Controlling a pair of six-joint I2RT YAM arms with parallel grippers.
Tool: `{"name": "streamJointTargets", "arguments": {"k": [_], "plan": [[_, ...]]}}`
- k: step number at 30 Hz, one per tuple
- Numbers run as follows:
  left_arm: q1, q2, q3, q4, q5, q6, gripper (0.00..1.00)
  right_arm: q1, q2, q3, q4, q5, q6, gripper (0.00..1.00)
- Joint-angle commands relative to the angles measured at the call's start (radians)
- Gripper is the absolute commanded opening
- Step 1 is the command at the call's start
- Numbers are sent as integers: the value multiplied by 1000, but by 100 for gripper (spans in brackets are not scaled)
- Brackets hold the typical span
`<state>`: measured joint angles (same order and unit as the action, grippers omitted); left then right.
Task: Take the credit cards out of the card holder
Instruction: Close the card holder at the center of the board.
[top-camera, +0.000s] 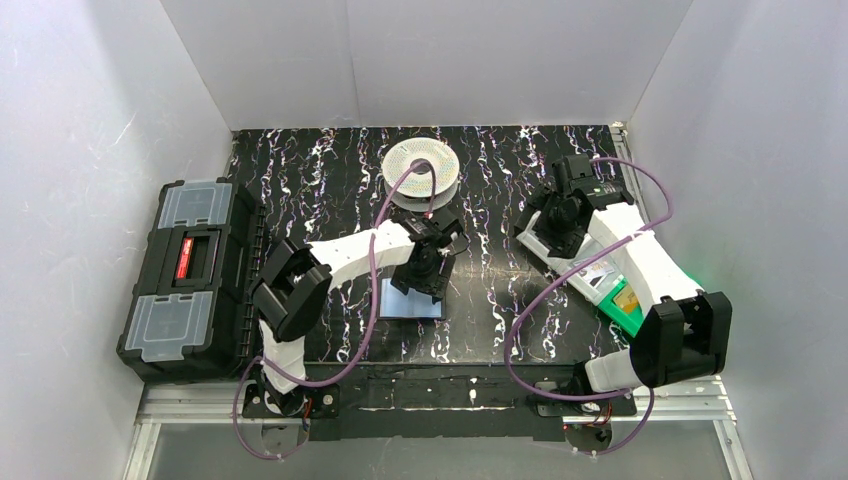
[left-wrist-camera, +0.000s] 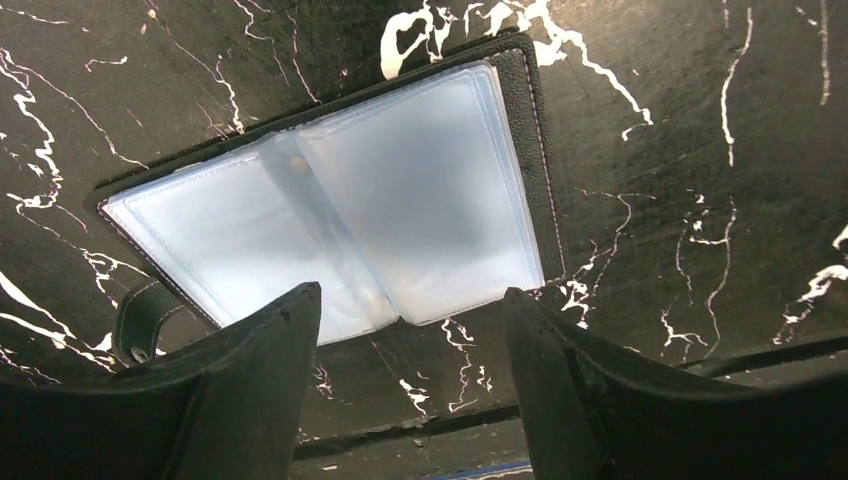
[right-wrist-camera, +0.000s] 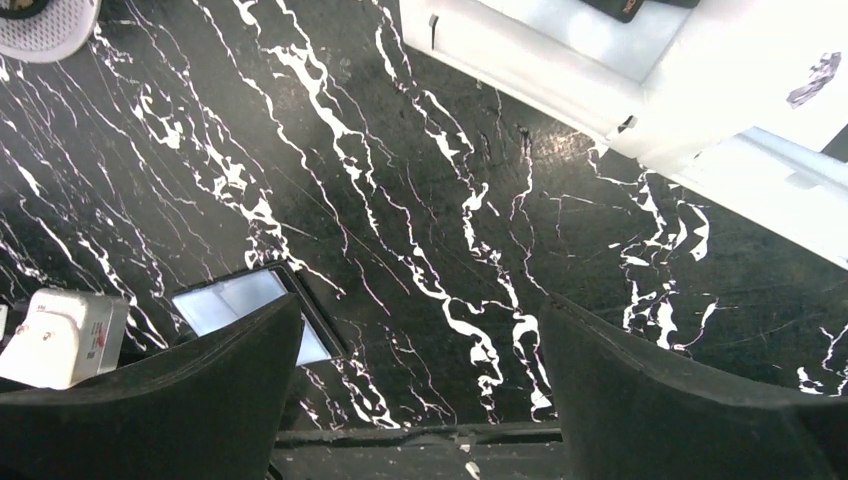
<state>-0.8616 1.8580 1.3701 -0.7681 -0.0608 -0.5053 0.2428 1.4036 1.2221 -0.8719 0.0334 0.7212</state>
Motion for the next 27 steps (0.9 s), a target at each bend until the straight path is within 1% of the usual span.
{"name": "streamJointTargets", "arguments": {"k": [1, 9, 16, 19, 23, 27], "plan": [[-20, 18, 39, -51, -68, 7, 65, 3, -1, -30, 64, -64, -16, 94], [-43, 66, 69, -50, -60, 4, 65, 6, 8, -63, 97, -92, -17, 95], [-45, 98, 54, -37, -59, 4, 64, 10, 16, -77, 112, -105, -20, 95], [-45, 113, 45, -34, -80, 5, 64, 11, 17, -79, 116, -110, -20, 95], [-46, 138, 36, -44, -108, 5, 61, 16, 19, -87, 119, -115, -19, 95], [-44, 158, 21, -39, -115, 3, 54, 21, 20, -97, 125, -122, -16, 95]]}}
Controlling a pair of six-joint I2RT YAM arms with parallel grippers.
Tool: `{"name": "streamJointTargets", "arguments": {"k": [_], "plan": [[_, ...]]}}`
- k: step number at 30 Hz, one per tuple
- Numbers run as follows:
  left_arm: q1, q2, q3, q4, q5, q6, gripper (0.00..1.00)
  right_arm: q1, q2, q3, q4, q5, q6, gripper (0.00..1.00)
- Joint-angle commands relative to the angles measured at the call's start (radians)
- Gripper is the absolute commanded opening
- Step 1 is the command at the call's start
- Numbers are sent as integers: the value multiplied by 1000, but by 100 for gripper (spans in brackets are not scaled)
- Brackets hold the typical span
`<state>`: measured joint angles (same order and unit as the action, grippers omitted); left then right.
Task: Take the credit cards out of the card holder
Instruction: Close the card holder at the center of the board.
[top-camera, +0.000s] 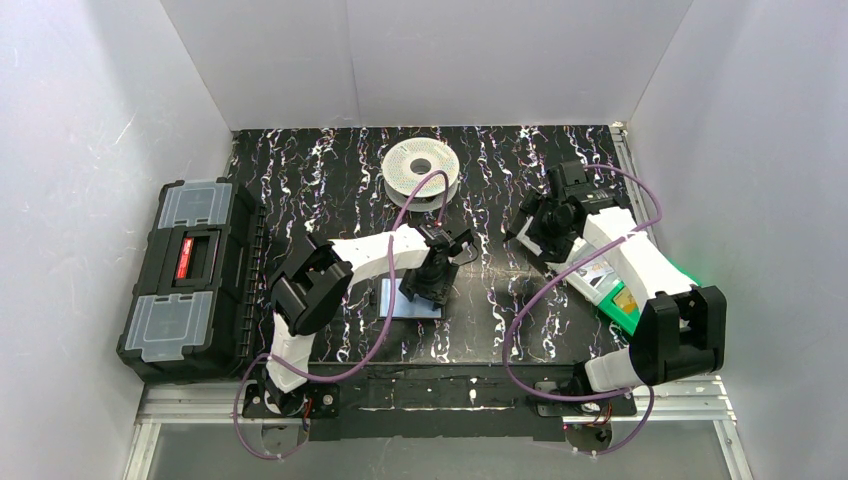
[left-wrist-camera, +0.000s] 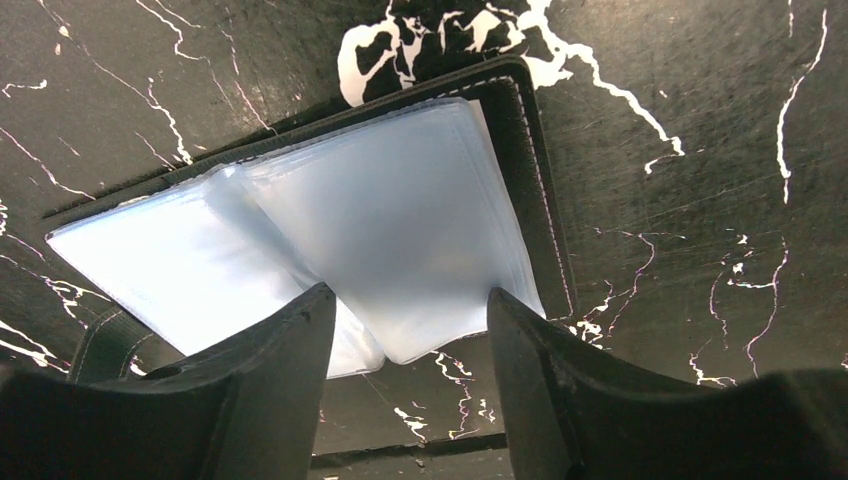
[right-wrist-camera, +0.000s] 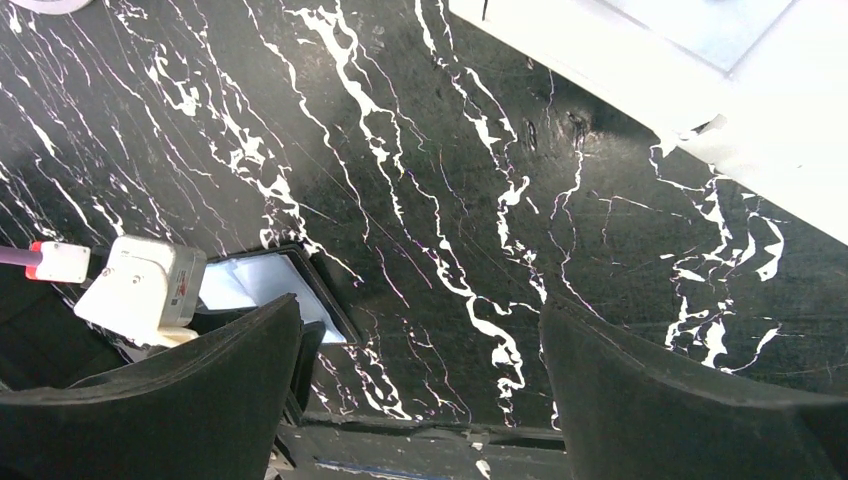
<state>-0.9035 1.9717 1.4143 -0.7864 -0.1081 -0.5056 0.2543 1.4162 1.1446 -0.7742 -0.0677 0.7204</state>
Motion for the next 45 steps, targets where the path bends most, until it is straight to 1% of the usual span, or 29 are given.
{"name": "streamJointTargets", "arguments": {"k": [1, 9, 12, 16, 18, 19, 22, 25, 30, 38, 45], "plan": [[0, 49, -29, -18, -64, 3, 51, 10, 8, -23, 29, -24, -15, 95], [56, 40, -95, 47, 25, -7, 23, 11, 7, -70, 64, -73, -3, 95], [85, 21, -128, 76, 69, -7, 15, 18, 7, -94, 88, -104, 4, 95], [130, -6, -173, 121, 156, -7, 8, 41, 18, -134, 139, -168, 16, 94], [151, -19, -195, 146, 196, -9, 6, 62, 30, -153, 170, -205, 24, 94], [170, -28, -216, 173, 243, -8, 4, 90, 49, -173, 215, -271, 33, 93], [194, -41, -245, 203, 294, -8, 3, 137, 94, -203, 304, -349, 63, 90], [205, -46, -259, 219, 320, -8, 2, 185, 132, -207, 355, -379, 84, 87], [215, -47, -279, 241, 348, -13, 0, 242, 204, -215, 442, -444, 123, 77], [223, -51, -298, 254, 366, -14, 0, 292, 315, -220, 545, -493, 157, 77], [225, -57, -306, 263, 381, -16, 0, 306, 386, -225, 642, -541, 204, 77]]}}
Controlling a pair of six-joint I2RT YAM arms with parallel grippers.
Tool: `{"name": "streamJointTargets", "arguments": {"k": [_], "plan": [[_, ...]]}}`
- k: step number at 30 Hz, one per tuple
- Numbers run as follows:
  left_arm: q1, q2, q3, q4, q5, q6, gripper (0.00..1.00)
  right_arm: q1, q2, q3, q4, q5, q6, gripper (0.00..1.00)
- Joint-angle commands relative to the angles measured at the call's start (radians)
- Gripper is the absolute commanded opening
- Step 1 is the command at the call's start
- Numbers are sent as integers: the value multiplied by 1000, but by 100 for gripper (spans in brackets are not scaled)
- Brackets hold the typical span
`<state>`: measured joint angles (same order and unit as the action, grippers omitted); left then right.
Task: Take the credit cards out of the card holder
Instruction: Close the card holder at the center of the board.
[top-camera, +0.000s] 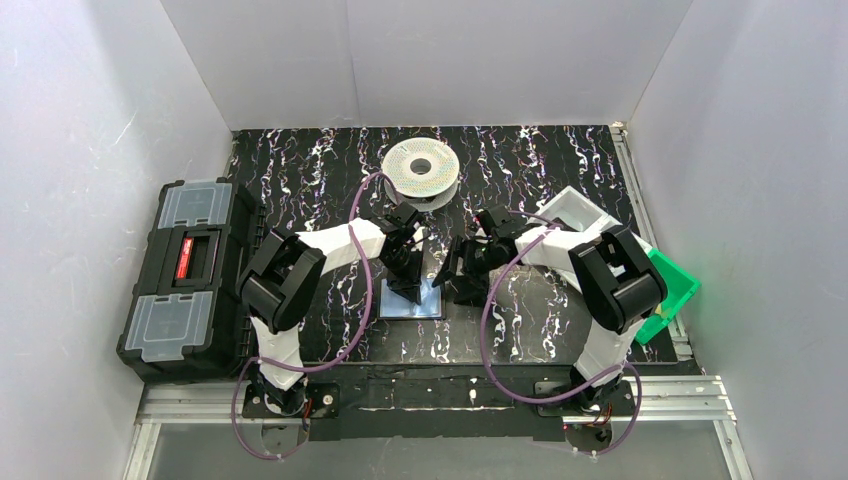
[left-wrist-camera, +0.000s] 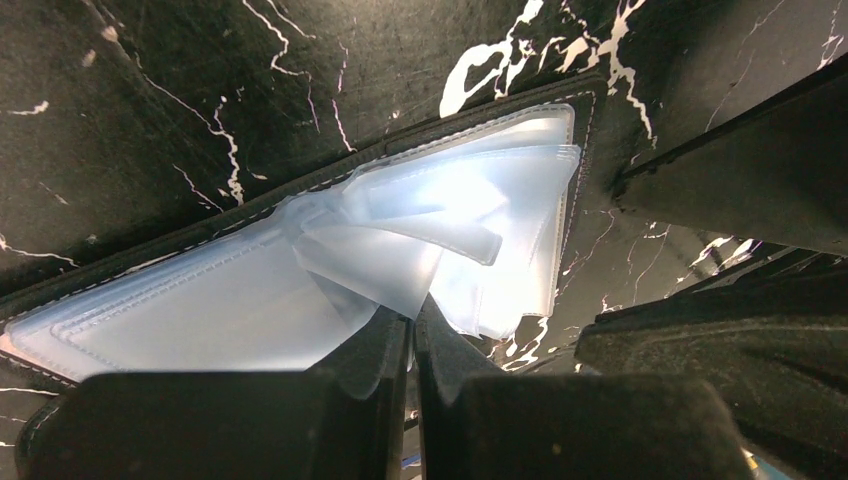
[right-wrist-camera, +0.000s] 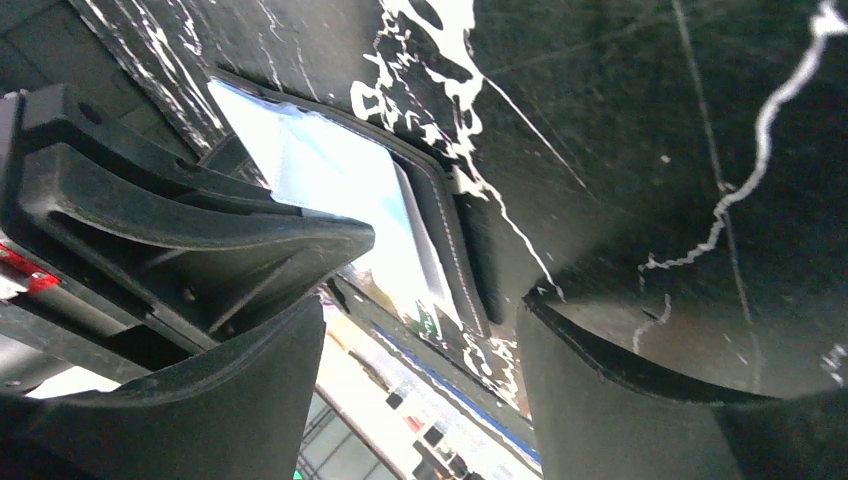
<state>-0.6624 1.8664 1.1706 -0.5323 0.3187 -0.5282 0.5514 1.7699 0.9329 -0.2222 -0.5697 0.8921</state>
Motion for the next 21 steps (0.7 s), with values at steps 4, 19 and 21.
{"name": "streamJointTargets", "arguments": {"k": [4, 19, 21], "plan": [[-14, 45, -67, 15, -37, 7, 0, 10, 55, -36, 178, -92, 80, 77], [-11, 38, -67, 25, -13, 7, 0, 10, 55, -80, 351, -180, 200, 50], [-10, 35, -66, 25, -12, 7, 0, 10, 57, -85, 362, -181, 206, 40]]}}
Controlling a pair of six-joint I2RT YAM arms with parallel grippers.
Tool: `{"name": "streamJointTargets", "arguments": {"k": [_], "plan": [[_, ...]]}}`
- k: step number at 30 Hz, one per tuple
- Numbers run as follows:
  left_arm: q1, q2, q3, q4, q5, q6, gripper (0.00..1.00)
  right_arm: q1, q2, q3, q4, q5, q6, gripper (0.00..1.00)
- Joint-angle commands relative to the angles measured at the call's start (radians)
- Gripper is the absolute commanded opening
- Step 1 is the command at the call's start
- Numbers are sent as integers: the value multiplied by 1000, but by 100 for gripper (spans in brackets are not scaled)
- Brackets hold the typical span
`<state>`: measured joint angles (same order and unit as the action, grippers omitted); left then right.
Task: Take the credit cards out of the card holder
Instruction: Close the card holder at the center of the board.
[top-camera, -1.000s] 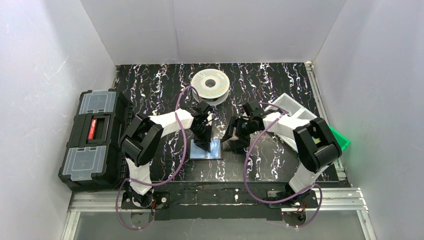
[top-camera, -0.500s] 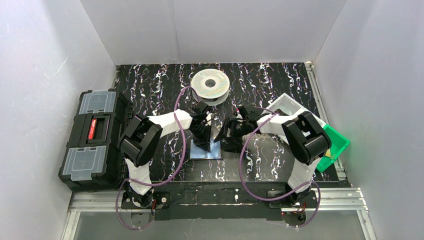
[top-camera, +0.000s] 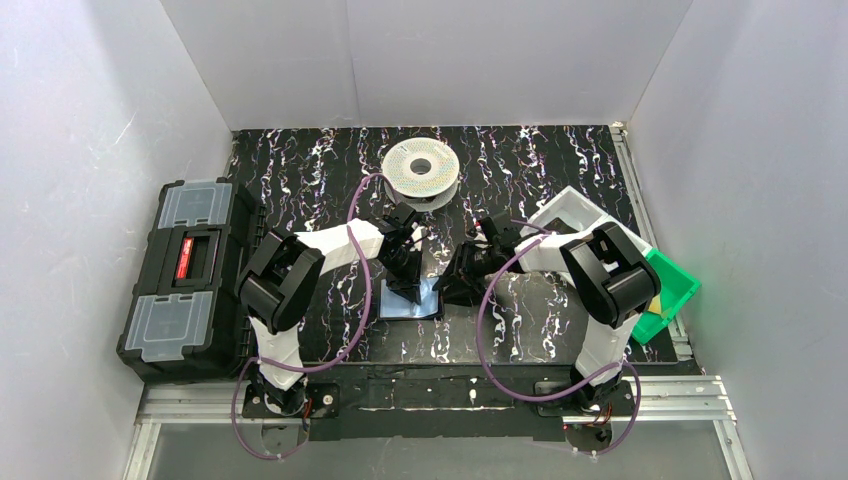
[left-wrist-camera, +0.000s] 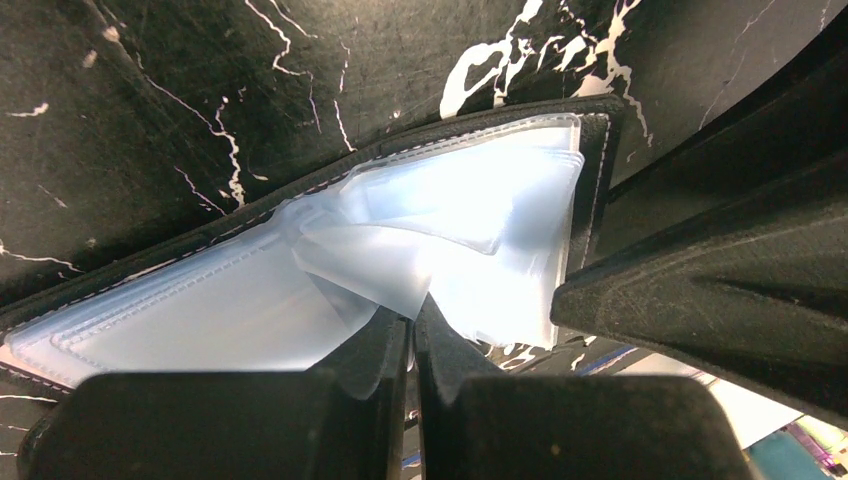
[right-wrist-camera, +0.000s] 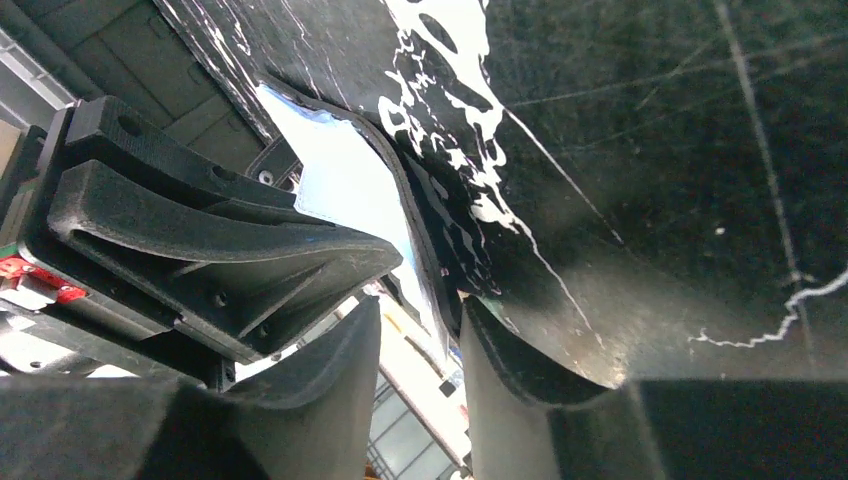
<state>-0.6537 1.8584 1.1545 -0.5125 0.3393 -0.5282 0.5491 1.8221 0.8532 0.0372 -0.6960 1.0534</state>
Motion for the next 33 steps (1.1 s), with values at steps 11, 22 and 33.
{"name": "streamJointTargets", "arguments": {"k": [11, 22, 33], "plan": [[-17, 27, -40, -7, -25, 7, 0, 13, 3, 0, 77, -34, 28, 1], [-14, -68, 10, -90, -65, 6, 30, 14, -59, 11, -36, 52, -75, 1], [0, -180, 30, -179, -158, 7, 58, 12, -130, 17, -148, 111, -142, 1]]}}
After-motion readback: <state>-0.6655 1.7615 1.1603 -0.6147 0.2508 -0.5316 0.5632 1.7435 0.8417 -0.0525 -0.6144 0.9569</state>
